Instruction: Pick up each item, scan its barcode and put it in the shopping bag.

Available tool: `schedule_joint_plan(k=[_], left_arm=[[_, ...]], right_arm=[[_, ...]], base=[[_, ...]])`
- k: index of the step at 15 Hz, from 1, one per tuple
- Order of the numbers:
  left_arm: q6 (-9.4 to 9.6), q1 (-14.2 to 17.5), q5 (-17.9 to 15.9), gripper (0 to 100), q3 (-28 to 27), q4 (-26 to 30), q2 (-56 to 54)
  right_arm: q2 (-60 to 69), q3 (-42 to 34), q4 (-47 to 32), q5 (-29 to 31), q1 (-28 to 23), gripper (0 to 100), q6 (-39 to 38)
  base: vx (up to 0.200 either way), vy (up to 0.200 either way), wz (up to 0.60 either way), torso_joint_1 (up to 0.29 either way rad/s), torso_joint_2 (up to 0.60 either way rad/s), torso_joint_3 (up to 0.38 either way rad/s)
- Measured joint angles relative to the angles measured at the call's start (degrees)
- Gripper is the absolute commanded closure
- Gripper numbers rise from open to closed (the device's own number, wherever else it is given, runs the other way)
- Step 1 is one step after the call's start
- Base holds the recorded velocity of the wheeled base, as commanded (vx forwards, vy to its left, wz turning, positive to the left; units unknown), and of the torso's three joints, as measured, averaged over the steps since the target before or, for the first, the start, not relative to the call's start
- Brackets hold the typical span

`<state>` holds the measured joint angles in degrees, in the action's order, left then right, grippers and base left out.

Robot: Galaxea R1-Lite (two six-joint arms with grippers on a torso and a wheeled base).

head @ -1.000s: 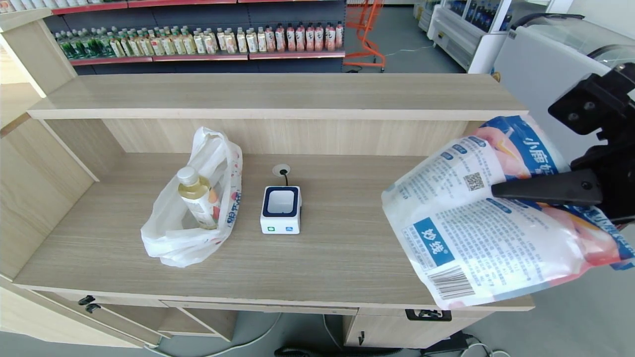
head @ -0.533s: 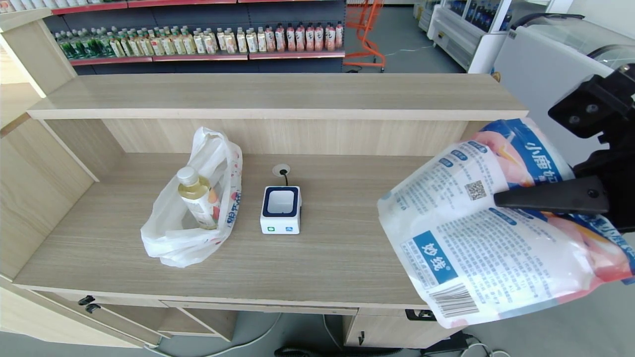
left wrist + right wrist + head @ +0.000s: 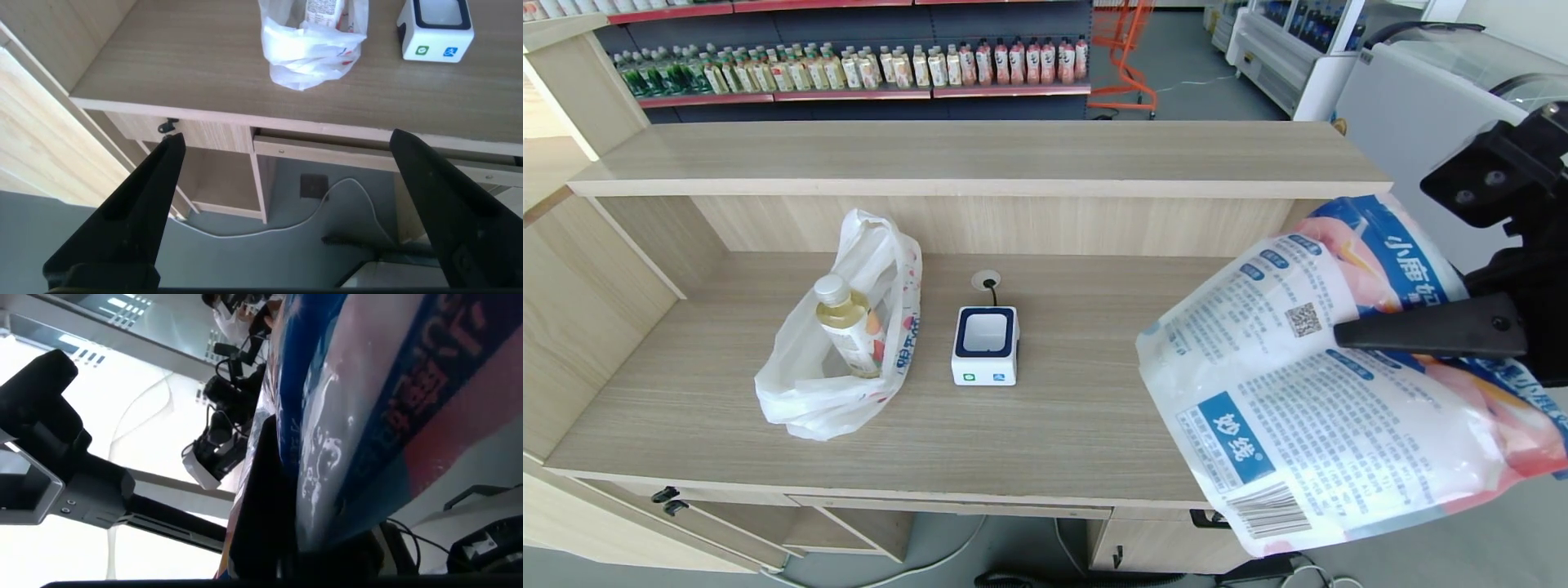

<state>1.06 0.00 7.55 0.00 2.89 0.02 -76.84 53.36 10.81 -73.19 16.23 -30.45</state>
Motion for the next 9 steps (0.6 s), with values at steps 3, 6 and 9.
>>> schedule_joint_plan(k=[3, 6, 9], left_arm=[[0.0, 0.0, 0.0, 0, 0.0, 0.0, 0.0], [-0.02, 0.0, 0.0, 0, 0.0, 0.0, 0.0], [-0.02, 0.0, 0.0, 0, 0.0, 0.0, 0.0]], right_arm=[[0.24, 0.17, -0.04, 0.0, 0.0, 100, 0.05], [0.51, 0.16, -0.04, 0.24, -0.05, 100, 0.02], [0.79, 0.16, 0.0, 0.37, 0.0, 100, 0.62]], base=[[0.0, 0.0, 0.0, 0.0, 0.0, 0.0], [0.0, 0.0, 0.0, 0.0, 0.0, 0.0], [0.0, 0.0, 0.0, 0.0, 0.0, 0.0]])
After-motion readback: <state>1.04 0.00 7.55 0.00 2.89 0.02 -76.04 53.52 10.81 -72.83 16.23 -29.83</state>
